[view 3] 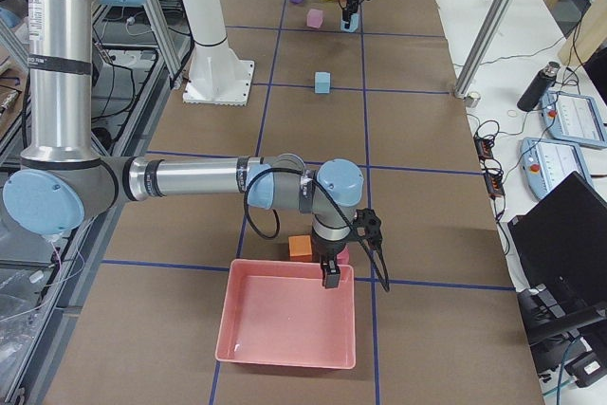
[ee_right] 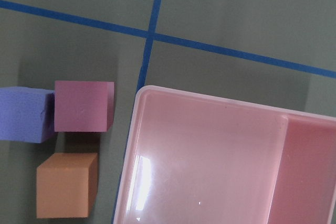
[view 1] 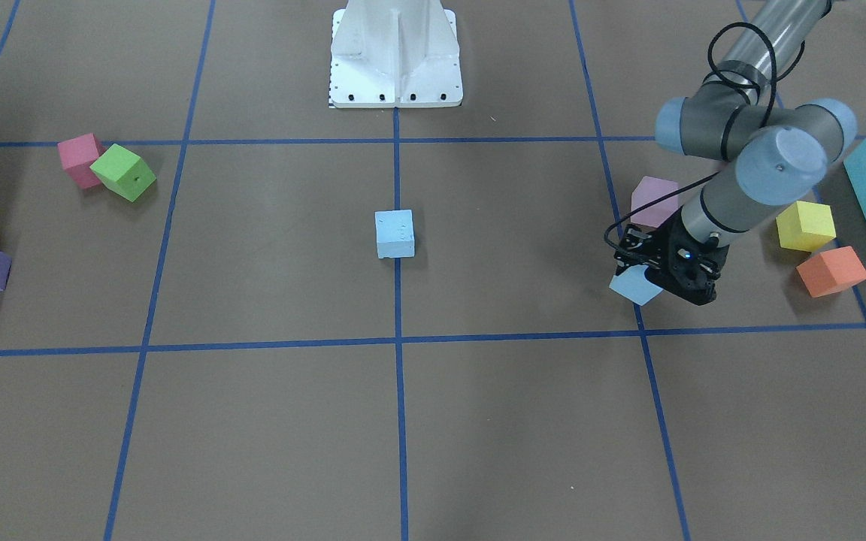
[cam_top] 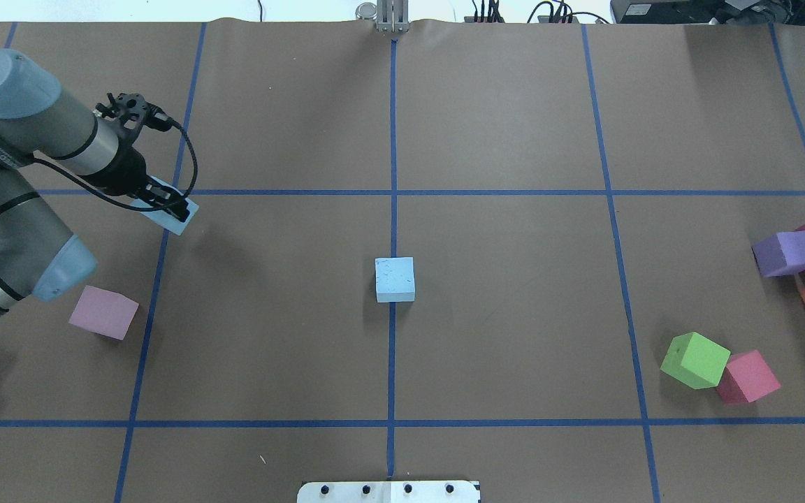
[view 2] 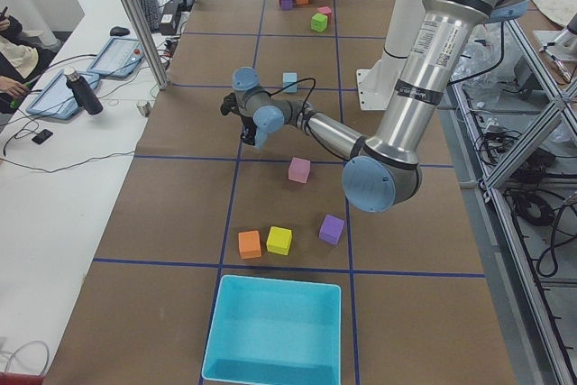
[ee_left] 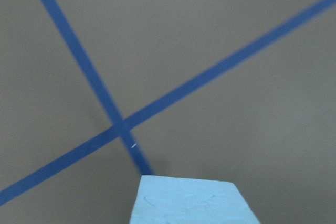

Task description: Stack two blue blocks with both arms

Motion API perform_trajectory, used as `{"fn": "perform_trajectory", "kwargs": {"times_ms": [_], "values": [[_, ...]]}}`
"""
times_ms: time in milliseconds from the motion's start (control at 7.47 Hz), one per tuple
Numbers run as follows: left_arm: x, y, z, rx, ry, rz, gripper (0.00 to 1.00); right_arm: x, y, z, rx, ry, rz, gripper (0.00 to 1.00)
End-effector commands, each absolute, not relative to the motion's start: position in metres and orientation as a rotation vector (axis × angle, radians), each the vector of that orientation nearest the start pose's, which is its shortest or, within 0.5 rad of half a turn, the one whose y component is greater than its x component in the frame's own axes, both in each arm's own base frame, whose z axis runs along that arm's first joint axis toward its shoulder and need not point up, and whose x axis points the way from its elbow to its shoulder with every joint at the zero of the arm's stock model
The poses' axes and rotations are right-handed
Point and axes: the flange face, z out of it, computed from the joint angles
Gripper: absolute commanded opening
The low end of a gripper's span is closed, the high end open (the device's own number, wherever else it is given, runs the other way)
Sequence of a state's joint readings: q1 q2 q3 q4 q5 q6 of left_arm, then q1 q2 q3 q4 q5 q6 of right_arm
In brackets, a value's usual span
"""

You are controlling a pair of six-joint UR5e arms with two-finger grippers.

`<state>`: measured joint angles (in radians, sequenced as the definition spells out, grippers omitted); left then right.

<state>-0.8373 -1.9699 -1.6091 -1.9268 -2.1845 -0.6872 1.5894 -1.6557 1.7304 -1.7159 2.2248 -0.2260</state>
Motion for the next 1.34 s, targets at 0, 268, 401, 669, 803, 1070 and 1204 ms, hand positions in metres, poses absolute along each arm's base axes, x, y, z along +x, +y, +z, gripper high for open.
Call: {"fn": "perform_trajectory", "kwargs": {"times_ms": [0, 268, 401, 669, 803, 1070, 1204], "values": [[0.437, -0.493, 0.294, 0.122, 1.005, 0.052, 0.09, 0.081, -0.439, 0.652, -0.034, -0.666, -0.087, 1.0], [0.494, -0.465, 0.201, 0.05, 0.937, -0.062, 0.09, 0.08, -0.439, 0.649, -0.034, -0.681, -0.074, 1.0], [0.51, -0.445, 0.176, 0.028, 0.919, -0.107, 0.09, 0.079, -0.439, 0.649, -0.034, -0.684, -0.073, 1.0], [0.566, -0.406, 0.119, 0.009, 0.897, -0.21, 0.11, 0.079, -0.439, 0.649, -0.034, -0.685, -0.073, 1.0], [0.591, -0.407, 0.103, -0.003, 0.86, -0.243, 0.12, 0.079, -0.439, 0.649, -0.034, -0.684, -0.073, 1.0], [0.603, -0.407, 0.107, 0.007, 0.841, -0.213, 0.13, 0.079, -0.439, 0.649, -0.034, -0.684, -0.073, 1.0], [0.604, -0.408, 0.113, 0.033, 0.828, -0.156, 0.13, 0.079, -0.439, 0.648, -0.033, -0.683, -0.075, 1.0]]}}
